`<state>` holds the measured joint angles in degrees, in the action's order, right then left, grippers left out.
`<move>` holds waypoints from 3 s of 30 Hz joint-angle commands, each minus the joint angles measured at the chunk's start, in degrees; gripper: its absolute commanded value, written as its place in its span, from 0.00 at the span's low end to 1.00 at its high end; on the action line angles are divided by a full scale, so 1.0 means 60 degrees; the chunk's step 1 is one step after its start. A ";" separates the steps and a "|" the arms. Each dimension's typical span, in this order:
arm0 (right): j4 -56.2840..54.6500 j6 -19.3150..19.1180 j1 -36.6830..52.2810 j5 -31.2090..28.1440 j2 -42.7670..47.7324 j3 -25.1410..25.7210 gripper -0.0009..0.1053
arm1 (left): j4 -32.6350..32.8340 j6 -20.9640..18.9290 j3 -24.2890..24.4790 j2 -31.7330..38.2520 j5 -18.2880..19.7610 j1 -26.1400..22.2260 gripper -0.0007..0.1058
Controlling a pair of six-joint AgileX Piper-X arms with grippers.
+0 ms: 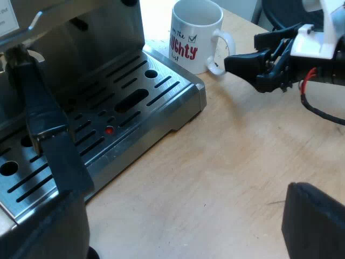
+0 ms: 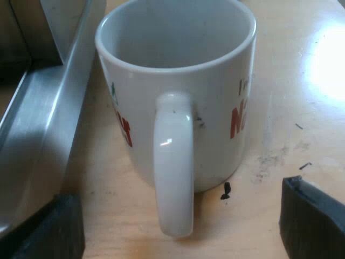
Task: Place mug into machine
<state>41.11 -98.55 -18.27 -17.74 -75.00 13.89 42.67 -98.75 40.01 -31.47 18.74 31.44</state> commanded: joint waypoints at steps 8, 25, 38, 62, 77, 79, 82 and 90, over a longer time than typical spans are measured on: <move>0.0926 -0.0102 0.0005 -0.0303 -0.1851 0.1185 0.72 | -0.0127 -0.0040 0.0086 0.0039 0.0069 0.0044 0.85; 0.0913 -0.0102 0.0005 -0.0285 -0.2220 0.1501 0.18 | -0.0109 0.0008 0.0086 0.0039 0.0069 0.0044 0.85; 0.0726 -0.0102 0.0005 -0.0285 -0.1605 0.1391 0.01 | -0.0908 0.0031 0.0060 0.0039 0.0069 0.0044 0.85; -0.4887 -0.0102 -0.0016 -0.0218 0.4754 0.1274 0.01 | -0.0953 0.0031 0.0035 0.0039 0.0069 0.0044 0.85; -0.9344 -0.0102 -0.0016 0.2205 0.8627 0.1694 0.01 | -0.0880 0.0031 0.0035 0.0039 0.0069 0.0044 0.85; -0.9463 -0.0102 -0.0016 0.2665 0.8823 0.1740 0.01 | -0.0801 0.0031 0.0035 0.0039 0.0069 0.0044 0.85; -0.9465 -0.0102 -0.0016 0.3954 0.9256 0.1779 0.01 | -0.0590 0.0031 0.0018 0.0039 0.0069 0.0044 0.85; -0.9465 -0.0102 -0.0016 0.5941 0.9341 0.1779 0.01 | -0.0413 0.0031 0.0025 0.0039 0.0047 0.0044 0.85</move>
<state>-18.58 -98.55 -18.33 15.68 -19.52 23.02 40.21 -98.57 40.01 -31.47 18.74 31.44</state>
